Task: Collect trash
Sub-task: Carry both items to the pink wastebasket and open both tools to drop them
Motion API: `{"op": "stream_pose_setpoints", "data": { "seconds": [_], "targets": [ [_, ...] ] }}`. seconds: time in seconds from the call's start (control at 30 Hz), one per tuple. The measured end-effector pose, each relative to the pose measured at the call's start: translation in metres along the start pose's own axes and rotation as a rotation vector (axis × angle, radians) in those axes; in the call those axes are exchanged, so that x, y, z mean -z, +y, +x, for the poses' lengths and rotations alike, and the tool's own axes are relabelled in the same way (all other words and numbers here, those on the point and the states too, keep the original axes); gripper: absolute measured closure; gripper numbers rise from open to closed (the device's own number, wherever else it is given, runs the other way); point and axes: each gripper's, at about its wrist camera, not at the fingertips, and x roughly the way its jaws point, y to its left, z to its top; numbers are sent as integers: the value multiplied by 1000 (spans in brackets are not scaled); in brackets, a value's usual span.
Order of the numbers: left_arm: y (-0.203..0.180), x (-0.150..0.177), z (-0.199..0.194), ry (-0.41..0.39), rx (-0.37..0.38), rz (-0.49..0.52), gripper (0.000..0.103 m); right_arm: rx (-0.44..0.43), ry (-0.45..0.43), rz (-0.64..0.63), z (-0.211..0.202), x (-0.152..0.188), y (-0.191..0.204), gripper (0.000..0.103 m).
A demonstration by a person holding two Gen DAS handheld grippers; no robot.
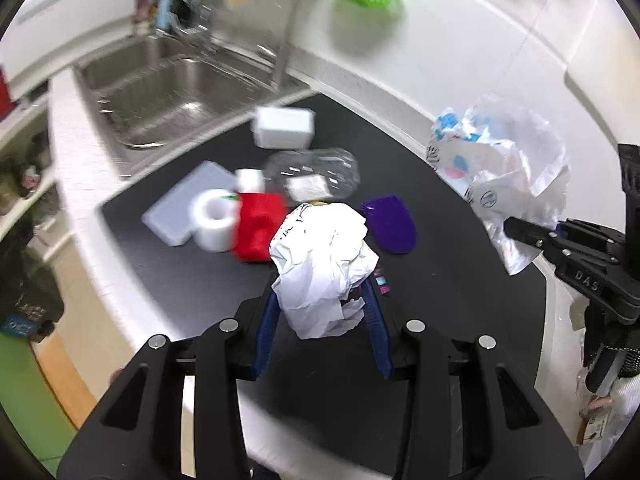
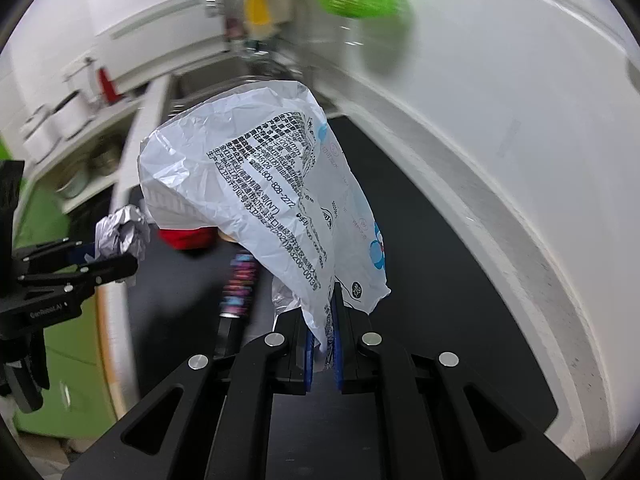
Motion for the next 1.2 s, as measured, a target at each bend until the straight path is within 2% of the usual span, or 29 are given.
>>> {"op": "stream_pose_setpoints", "data": {
  "seconds": [0.13, 0.33, 0.5, 0.63, 0.8, 0.93, 1.2],
  "targets": [
    [37, 19, -42, -48, -74, -48, 62, -104, -15, -74, 3, -4, 54, 96],
    [120, 72, -102, -81, -211, -151, 62, -270, -8, -197, 18, -11, 168, 96],
    [198, 115, -130, -78, -274, -260, 62, -368, 32, -294, 44, -9, 274, 96],
    [270, 153, -136, -57, -310, -337, 62, -413, 94, -336, 88, 1, 349, 96],
    [365, 200, -107, 12, -320, -427, 62, -452, 205, -383, 171, 28, 425, 96],
    [437, 251, -54, 74, -301, -512, 62, -483, 296, -405, 246, 65, 471, 96],
    [514, 345, 61, 152, -262, -620, 61, -490, 418, -444, 369, 135, 515, 96]
  ]
}}
